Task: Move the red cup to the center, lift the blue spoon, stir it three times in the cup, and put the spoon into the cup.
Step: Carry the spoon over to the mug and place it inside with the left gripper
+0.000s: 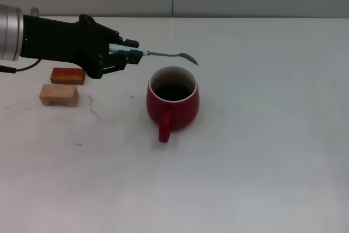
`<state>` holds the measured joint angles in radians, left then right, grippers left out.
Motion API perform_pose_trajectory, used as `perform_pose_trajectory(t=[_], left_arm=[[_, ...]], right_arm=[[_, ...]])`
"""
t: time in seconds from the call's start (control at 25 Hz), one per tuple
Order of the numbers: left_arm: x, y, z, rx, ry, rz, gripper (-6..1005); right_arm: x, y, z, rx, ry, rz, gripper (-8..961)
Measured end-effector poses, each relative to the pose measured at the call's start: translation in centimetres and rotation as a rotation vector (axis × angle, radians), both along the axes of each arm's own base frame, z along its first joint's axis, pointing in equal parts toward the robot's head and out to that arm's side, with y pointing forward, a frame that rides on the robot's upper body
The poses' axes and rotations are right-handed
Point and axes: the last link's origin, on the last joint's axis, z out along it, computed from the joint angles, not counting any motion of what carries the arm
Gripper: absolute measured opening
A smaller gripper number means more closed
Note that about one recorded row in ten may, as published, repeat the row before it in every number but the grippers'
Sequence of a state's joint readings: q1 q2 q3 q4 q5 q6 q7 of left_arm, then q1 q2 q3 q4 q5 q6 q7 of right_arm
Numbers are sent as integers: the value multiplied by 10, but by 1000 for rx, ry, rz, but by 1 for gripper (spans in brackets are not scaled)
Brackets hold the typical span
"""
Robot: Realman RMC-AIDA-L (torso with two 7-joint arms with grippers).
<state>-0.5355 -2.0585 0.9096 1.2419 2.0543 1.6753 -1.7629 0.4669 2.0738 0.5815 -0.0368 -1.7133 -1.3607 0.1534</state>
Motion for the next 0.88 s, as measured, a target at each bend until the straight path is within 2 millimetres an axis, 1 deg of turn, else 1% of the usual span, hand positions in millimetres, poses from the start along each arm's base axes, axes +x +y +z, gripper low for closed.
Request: perform_pose_trajectory(t=[0.16,0.32,0.6,0.88], left_arm=[[3,-1,6,9,48,-29,166],[8,-2,7,13,110,-68,166],[17,-3,5,20,193,-122,167],[27,-3,-4,16,318,-192,167]], right_arm=[[0,-1,0,0,0,-1,646],[1,-1,0,0,1,-2,646],[2,-2,1,9,7,-9,647],[3,-3,1,10,11,-9,646]])
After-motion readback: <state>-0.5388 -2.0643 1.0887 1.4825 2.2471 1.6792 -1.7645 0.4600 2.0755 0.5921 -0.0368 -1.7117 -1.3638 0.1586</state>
